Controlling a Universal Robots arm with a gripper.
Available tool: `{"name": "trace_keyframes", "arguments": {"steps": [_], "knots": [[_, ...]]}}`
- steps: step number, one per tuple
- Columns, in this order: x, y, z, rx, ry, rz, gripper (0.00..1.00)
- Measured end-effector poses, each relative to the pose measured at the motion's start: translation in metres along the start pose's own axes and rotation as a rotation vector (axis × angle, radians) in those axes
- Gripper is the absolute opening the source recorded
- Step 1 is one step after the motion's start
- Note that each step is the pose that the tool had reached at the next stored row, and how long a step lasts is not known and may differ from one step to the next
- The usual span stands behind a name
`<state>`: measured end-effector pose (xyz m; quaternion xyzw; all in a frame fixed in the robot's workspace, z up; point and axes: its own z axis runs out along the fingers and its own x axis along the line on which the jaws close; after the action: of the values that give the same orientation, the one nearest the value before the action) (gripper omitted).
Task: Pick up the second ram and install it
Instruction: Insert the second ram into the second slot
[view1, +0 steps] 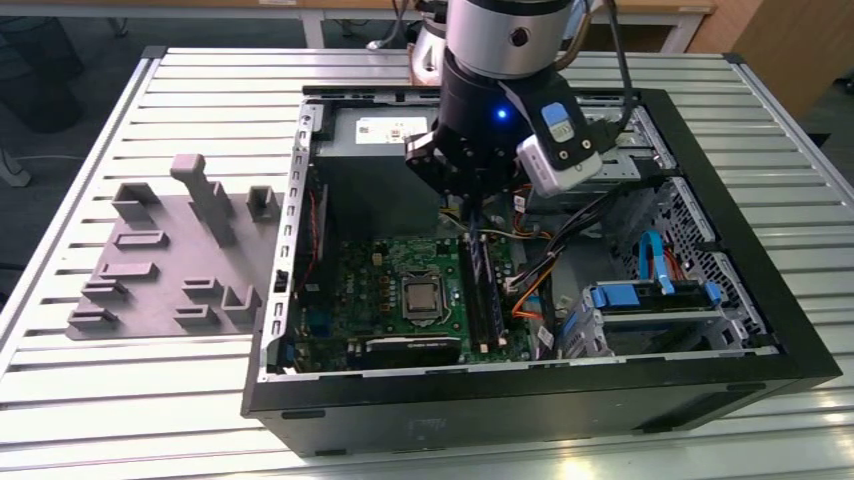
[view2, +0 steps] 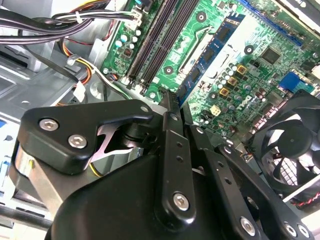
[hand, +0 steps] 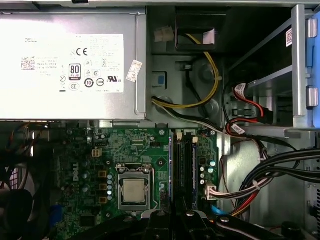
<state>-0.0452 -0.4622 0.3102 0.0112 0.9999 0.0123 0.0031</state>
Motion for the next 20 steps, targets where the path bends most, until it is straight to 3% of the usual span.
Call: {"name": "trace_keyframes", "arguments": {"steps": [20], "knots": [[-0.0008, -0.001, 0.0364, -0.0001, 0.0033, 0.0, 0.14]]}}
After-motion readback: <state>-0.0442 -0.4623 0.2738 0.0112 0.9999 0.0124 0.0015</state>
